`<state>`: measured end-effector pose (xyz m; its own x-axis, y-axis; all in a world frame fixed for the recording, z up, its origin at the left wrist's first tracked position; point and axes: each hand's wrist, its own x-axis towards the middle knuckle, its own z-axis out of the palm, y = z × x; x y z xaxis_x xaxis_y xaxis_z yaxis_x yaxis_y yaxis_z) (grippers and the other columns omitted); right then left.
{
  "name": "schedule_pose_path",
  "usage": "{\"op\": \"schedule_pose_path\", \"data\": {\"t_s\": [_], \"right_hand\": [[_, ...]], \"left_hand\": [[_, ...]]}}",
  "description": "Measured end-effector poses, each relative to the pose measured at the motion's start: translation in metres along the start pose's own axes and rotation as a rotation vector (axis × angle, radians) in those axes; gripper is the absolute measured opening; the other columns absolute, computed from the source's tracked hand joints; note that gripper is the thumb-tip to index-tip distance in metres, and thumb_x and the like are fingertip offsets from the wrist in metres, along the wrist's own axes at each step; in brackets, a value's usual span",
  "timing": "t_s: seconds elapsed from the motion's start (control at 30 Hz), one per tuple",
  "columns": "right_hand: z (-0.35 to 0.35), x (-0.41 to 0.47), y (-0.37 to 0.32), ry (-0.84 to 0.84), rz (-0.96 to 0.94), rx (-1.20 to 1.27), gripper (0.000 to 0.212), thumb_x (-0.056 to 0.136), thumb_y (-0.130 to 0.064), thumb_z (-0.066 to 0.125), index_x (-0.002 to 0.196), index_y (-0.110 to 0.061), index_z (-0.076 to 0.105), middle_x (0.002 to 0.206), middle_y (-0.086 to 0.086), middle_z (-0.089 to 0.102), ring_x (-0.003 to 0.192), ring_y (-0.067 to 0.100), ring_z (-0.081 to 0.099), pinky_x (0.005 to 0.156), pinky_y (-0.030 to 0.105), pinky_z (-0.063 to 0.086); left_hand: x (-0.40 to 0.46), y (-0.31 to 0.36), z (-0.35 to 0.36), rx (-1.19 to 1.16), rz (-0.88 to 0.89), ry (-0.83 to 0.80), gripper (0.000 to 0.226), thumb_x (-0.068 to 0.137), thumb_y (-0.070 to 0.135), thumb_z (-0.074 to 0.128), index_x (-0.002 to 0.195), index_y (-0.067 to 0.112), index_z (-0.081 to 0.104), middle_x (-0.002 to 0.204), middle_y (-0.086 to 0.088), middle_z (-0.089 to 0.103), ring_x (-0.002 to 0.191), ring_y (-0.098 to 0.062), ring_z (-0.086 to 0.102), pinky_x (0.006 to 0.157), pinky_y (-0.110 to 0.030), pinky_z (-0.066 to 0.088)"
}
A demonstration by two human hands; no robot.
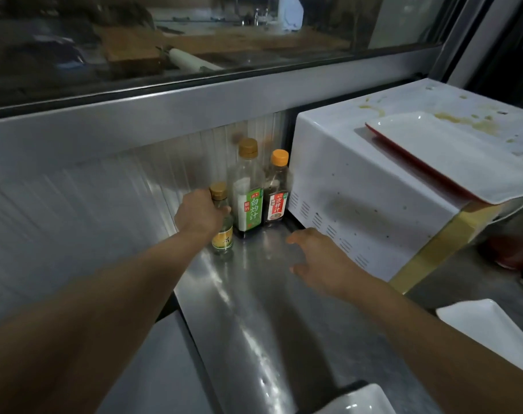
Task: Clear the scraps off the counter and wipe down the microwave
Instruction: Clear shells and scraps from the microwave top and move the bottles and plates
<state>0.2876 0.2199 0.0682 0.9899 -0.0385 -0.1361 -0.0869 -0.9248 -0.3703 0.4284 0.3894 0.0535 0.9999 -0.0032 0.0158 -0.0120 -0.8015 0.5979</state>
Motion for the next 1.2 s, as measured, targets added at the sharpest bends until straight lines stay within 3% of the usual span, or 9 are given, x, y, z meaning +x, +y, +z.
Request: {"op": "schedule_pose_path", "data": {"t_s": [0.1,0.2,0.63,0.93,1.2], "right_hand": [[0.007,0.01,0.001,0.002,-0.003,-0.016,0.041,0.083,-0.014,0.065,0.121,-0.008,0.055,0.13,0.013,0.05,0.117,0.027,0.05,0.099,0.034,0.041],[0.012,0.017,0.003,-0.002,0.006,0.012,0.05,0.084,-0.016,0.065,0.132,-0.014,0.048,0.137,0.009,0.043,0.125,0.024,0.046,0.104,0.028,0.035],[0.019,0.025,0.014,-0.012,0.035,0.058,0.051,0.085,-0.018,0.064,0.133,-0.018,0.047,0.141,0.007,0.039,0.125,0.022,0.047,0.101,0.024,0.035],[0.02,0.02,0.021,-0.008,0.046,0.067,0.051,0.085,-0.019,0.064,0.133,-0.016,0.047,0.14,0.009,0.042,0.125,0.024,0.047,0.103,0.026,0.035],[0.021,0.017,0.022,-0.022,0.045,0.086,0.052,0.087,-0.019,0.063,0.135,-0.016,0.045,0.142,0.008,0.039,0.126,0.024,0.046,0.101,0.025,0.035]], "left_hand": [[0.009,-0.002,0.003,0.004,0.007,0.012,0.027,0.08,0.032,0.071,0.095,0.011,0.065,0.097,-0.014,0.067,0.091,-0.035,0.063,0.074,-0.038,0.05],[0.016,-0.005,0.007,0.004,0.018,0.023,0.028,0.08,0.031,0.072,0.097,0.01,0.066,0.097,-0.014,0.067,0.093,-0.035,0.063,0.074,-0.038,0.05],[0.026,0.0,0.018,0.018,0.062,0.093,0.031,0.078,0.03,0.074,0.099,0.008,0.067,0.097,-0.015,0.069,0.095,-0.034,0.062,0.076,-0.039,0.05],[0.028,0.0,0.021,0.047,0.083,0.103,0.031,0.076,0.032,0.074,0.095,0.008,0.066,0.094,-0.015,0.069,0.093,-0.034,0.063,0.069,-0.033,0.044],[0.028,0.0,0.021,0.052,0.123,0.083,0.029,0.077,0.026,0.074,0.098,0.008,0.064,0.099,-0.015,0.069,0.097,-0.034,0.062,0.075,-0.035,0.045]]}}
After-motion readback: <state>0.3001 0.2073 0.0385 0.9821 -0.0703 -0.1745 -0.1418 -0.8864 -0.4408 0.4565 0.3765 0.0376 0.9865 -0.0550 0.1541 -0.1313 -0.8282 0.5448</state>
